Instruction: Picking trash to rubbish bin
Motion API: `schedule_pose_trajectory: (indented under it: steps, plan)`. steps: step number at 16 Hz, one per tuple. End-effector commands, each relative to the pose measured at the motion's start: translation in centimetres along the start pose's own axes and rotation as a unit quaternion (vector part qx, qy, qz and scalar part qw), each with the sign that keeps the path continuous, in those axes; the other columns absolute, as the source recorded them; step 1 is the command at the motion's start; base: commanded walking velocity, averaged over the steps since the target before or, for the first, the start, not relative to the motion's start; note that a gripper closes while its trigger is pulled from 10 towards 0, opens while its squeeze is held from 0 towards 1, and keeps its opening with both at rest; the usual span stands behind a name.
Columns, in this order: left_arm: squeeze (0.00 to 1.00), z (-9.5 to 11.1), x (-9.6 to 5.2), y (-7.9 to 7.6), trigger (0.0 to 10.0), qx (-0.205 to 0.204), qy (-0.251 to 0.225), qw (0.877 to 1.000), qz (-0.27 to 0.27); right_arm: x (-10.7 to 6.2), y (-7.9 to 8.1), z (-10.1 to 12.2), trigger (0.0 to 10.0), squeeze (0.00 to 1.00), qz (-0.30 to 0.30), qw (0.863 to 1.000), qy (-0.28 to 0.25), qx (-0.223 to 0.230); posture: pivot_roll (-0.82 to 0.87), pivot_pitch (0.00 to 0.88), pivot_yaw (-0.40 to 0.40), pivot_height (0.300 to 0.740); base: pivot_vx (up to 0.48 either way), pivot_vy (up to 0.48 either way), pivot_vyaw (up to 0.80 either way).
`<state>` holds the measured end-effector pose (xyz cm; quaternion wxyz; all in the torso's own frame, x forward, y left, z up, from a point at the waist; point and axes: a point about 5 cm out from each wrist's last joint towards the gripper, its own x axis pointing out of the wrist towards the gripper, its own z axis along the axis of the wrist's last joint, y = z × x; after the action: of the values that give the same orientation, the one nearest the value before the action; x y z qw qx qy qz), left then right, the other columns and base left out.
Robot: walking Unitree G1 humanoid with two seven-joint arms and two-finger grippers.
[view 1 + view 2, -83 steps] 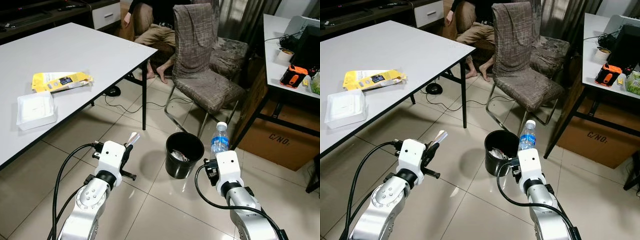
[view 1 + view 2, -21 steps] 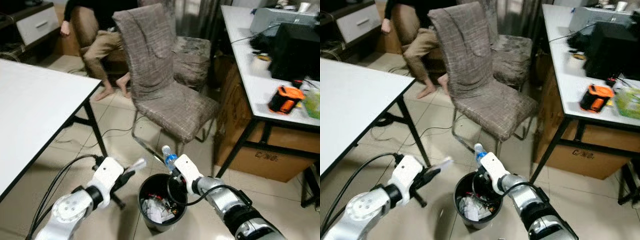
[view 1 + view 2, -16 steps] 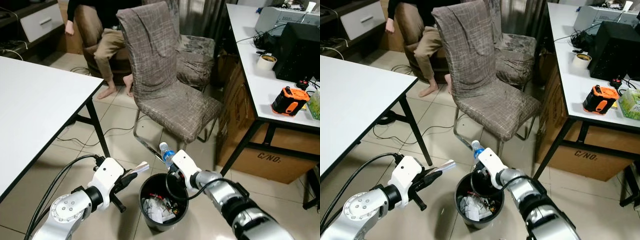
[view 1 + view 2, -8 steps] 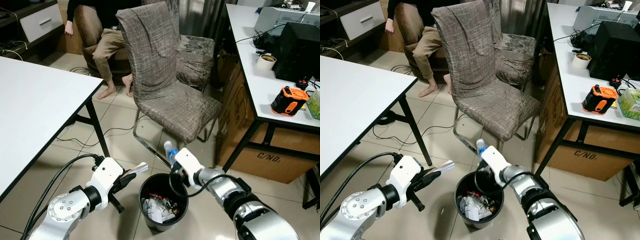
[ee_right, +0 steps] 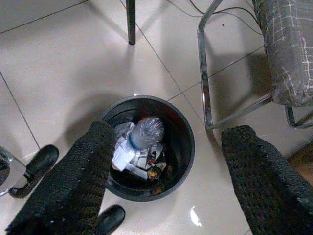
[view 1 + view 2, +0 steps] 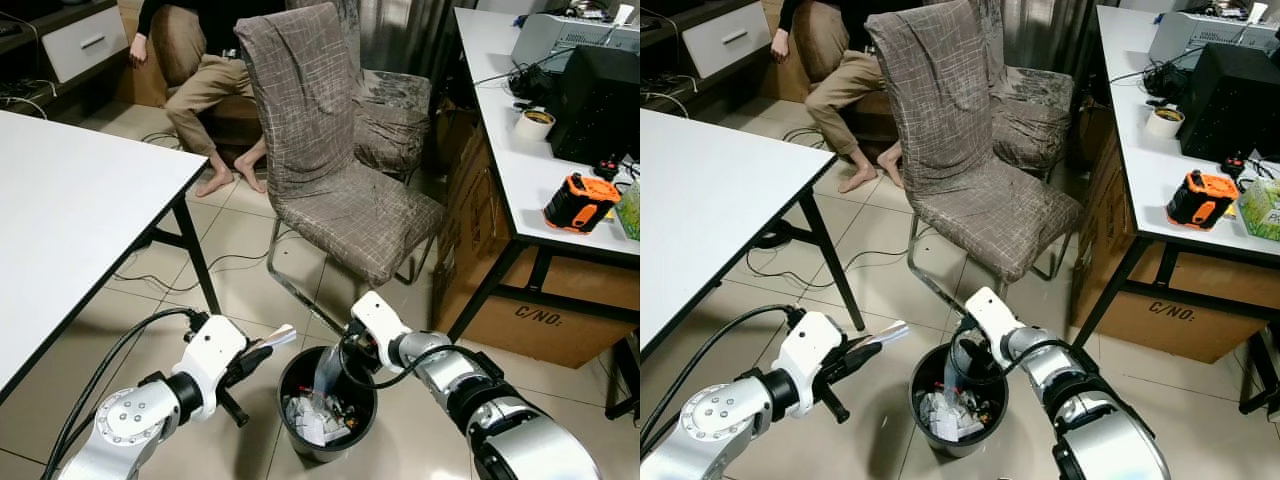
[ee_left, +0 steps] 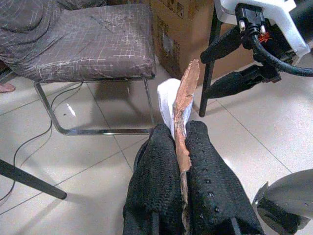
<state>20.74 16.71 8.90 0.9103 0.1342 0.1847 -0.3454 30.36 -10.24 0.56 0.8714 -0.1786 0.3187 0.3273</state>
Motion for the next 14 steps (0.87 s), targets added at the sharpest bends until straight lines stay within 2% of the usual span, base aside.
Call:
schedule_pose_trajectory:
  steps: [1, 4, 5, 6, 7, 9, 12, 14]
  plan:
    - [0.00, 0.2, 0.0, -0.2, 10.0, 0.002, -0.002, 1.000, -0.001, -0.1, -0.3, 0.0, 10.0, 1.00, -0.010, 1.000, 0.001, -0.005, 0.04, 0.018, -0.069, 0.740, 0.000, 0.000, 0.00]
    - [0.00, 0.1, 0.6, -0.2, 10.0, 0.010, -0.007, 1.000, 0.024, -0.2, -0.3, -0.8, 10.0, 1.00, -0.033, 0.999, 0.010, -0.020, 0.03, 0.020, -0.056, 0.740, 0.000, 0.000, 0.00]
    - [0.00, -0.3, 1.1, 0.1, 10.0, 0.002, -0.003, 0.998, 0.058, -0.2, -0.4, -1.0, 10.0, 0.69, -0.044, 0.999, 0.002, -0.007, 0.02, 0.020, -0.053, 0.740, 0.000, 0.000, 0.00]
    - [0.00, -0.5, 1.5, 0.2, 10.0, -0.007, -0.001, 0.997, 0.076, -0.3, -0.4, -1.1, 10.0, 0.15, -0.049, 0.999, -0.007, 0.001, 0.02, 0.020, -0.052, 0.740, 0.000, 0.000, 0.00]
    - [0.00, -1.2, 2.7, 0.1, 10.0, -0.037, 0.005, 0.995, 0.090, -0.7, -0.5, -1.2, 10.0, 0.00, -0.063, 0.996, -0.047, 0.035, -0.02, 0.029, -0.037, 0.740, 0.000, 0.000, 0.00]
    - [0.00, -2.2, 4.8, -0.2, 10.0, -0.057, 0.023, 0.994, 0.085, -2.3, -0.4, -2.1, 10.0, 0.00, -0.079, 0.991, -0.089, 0.059, -0.06, 0.024, -0.019, 0.740, 0.000, 0.000, 0.00]
    - [0.00, -2.8, 9.0, -1.0, 10.0, -0.058, 0.038, 0.996, 0.047, -7.2, 0.7, -3.6, 10.0, 0.00, -0.098, 0.986, -0.130, 0.046, -0.12, 0.031, 0.015, 0.740, 0.000, 0.000, 0.00]
    - [0.00, -2.1, 11.7, -1.9, 10.0, -0.043, 0.041, 0.998, 0.011, -10.6, 2.1, -3.8, 10.0, 0.00, -0.093, 0.984, -0.149, 0.043, -0.19, 0.052, 0.051, 0.740, 0.000, 0.000, 0.00]
